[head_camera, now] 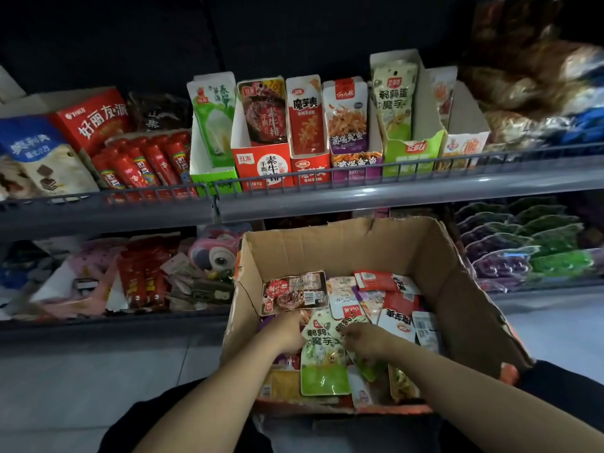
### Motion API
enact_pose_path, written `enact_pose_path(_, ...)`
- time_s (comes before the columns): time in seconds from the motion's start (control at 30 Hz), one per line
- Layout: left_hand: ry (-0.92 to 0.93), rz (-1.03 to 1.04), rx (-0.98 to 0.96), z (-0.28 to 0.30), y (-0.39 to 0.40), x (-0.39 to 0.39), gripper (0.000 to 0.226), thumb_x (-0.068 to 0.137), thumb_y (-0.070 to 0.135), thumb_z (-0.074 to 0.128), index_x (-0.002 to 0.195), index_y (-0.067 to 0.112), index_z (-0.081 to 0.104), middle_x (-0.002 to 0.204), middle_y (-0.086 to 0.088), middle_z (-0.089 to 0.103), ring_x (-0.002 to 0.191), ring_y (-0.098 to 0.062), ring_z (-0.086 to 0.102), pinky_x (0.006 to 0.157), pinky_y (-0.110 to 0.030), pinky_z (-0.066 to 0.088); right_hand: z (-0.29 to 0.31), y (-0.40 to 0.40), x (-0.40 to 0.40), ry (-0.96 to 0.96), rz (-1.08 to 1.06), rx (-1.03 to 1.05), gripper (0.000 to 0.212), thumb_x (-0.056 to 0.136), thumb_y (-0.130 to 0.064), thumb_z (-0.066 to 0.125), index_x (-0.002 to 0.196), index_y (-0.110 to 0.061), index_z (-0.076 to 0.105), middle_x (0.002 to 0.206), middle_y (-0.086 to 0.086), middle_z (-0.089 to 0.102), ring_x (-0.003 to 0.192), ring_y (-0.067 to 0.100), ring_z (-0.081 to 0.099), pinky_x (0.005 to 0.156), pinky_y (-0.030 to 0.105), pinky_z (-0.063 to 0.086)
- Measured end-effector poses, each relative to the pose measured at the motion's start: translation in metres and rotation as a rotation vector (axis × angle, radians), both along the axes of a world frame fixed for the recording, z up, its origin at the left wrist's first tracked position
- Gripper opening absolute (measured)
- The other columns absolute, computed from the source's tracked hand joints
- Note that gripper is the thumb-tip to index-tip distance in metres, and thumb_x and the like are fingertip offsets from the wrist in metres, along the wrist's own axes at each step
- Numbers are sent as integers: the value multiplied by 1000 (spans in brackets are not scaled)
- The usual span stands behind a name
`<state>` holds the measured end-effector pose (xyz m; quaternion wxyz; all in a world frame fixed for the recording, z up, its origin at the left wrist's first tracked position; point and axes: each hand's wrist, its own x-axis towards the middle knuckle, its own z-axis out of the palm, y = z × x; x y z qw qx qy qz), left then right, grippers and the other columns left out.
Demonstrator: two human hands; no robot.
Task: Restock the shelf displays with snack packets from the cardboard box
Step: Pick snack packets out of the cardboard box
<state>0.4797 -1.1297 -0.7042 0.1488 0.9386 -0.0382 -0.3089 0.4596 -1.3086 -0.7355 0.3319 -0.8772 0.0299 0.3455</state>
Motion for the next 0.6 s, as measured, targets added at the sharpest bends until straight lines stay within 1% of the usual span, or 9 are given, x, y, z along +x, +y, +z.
enact_pose_path(0.07,6,59,5,-6,0,0,41,89,16,61,128,15,49,126,-6,54,106,-21,56,83,-30,47,-3,1,0,28,-21,22,45,98,-19,44,143,-17,39,119,10,55,70,14,55,55,19,46)
enact_pose_path(0.1,18,91,-2,-8,-1,-1,40,87,17,63,125,16,49,122,-4,56,104,-20,56,87,-31,46,-4,2,1,41,-30,23,46,98,-17,44,143,-17,38,118,10,55,68,13,54,55,20,46)
enact_pose_path(0.17,29,154,-14,-11,-5,-3,39,84,17,66,119,18,50,115,-2,57,104,-19,57,98,-37,44,-5,3,2,69,-41,35,46,97,-14,43,143,-17,39,121,13,56,76,17,58,61,21,48)
enact_pose_path(0.23,38,228,-53,-15,-10,-4,37,81,12,70,111,16,49,109,-3,60,99,-21,62,94,-41,50,-5,2,3,85,-27,44,44,96,-12,43,140,-13,43,128,15,56,89,20,60,66,20,48)
enact_pose_path(0.3,52,285,-83,-15,-13,-5,41,79,13,74,110,12,49,107,-6,61,93,-20,64,83,-35,55,-6,1,3,97,-42,67,44,95,-12,45,139,-12,44,130,15,56,84,15,57,62,16,47)
enact_pose_path(0.37,52,308,-93,-15,-15,-6,43,76,17,78,108,10,50,105,-4,61,89,-19,64,76,-30,54,-6,1,3,122,-87,102,49,94,-11,48,142,-14,39,126,14,56,83,16,58,65,20,50)
enact_pose_path(0.47,17,337,-120,-11,-15,-4,34,73,18,81,87,15,50,91,3,55,93,-17,60,80,-28,51,-6,1,-1,134,-125,127,52,94,-15,51,144,-14,36,120,12,55,91,21,60,78,30,54)
enact_pose_path(0.5,-4,347,-133,-8,-14,-4,34,72,19,81,87,17,50,92,5,52,95,-16,57,81,-27,49,-5,1,-2,129,-138,139,53,94,-18,53,143,-13,36,116,10,55,91,21,60,78,29,54)
enact_pose_path(0.6,-34,374,-201,0,-11,-5,44,68,16,84,98,19,52,107,4,53,109,-18,54,84,-28,46,-1,-2,-5,92,-173,147,51,90,-25,60,136,-10,45,106,7,55,86,20,60,73,28,54)
